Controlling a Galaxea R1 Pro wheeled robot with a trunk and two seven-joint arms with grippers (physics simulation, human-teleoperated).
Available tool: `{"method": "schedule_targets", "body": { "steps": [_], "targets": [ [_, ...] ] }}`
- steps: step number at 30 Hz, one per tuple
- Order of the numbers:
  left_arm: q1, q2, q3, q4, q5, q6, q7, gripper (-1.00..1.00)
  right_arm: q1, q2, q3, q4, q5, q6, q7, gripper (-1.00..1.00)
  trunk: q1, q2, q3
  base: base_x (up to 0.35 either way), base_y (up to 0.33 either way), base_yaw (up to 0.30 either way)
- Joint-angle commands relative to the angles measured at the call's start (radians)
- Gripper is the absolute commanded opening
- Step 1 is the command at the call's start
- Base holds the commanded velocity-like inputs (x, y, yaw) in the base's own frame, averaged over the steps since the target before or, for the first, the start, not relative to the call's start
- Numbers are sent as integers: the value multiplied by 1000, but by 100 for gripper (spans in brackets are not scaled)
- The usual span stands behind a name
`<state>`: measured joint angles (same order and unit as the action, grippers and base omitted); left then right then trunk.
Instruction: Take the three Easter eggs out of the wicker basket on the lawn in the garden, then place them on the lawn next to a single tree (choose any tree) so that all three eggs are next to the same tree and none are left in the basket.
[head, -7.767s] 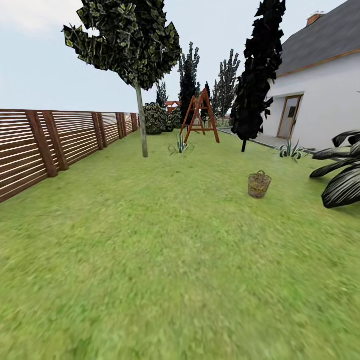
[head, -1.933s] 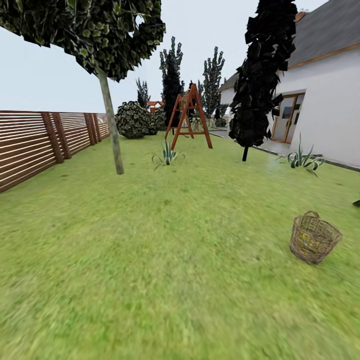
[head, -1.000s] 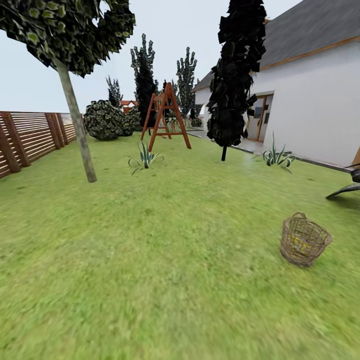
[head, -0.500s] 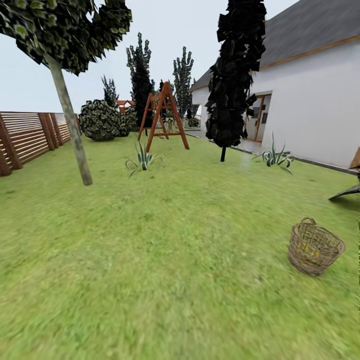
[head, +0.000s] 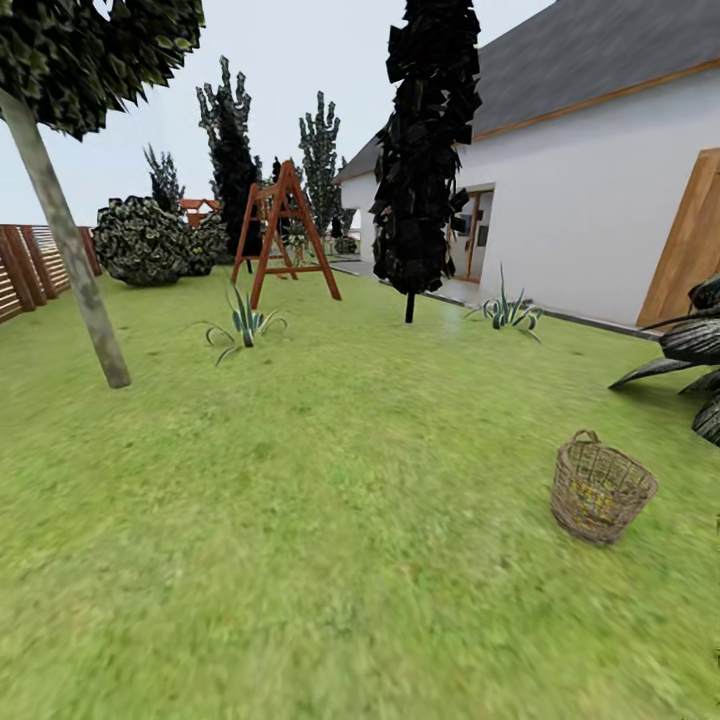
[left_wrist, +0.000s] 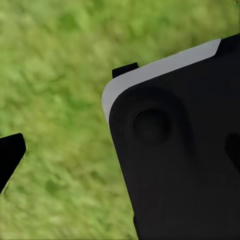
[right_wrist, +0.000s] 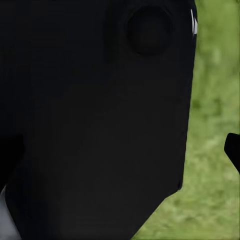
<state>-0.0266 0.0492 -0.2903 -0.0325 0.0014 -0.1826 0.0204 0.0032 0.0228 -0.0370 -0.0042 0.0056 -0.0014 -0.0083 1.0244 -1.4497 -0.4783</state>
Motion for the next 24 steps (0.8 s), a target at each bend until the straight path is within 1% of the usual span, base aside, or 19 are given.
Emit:
{"method": "schedule_targets", "body": {
  "steps": [1,24],
  "targets": [
    [0,0,-6,0,0,-3,2,100,0,0,-4,0,1,0,-1,100,1,0,-1,323,165,-273],
    [0,0,-7,0,0,-4,3,100,0,0,-6,0,-4,-1,0,100,1,0,-1,323,165,-274]
  ]
}}
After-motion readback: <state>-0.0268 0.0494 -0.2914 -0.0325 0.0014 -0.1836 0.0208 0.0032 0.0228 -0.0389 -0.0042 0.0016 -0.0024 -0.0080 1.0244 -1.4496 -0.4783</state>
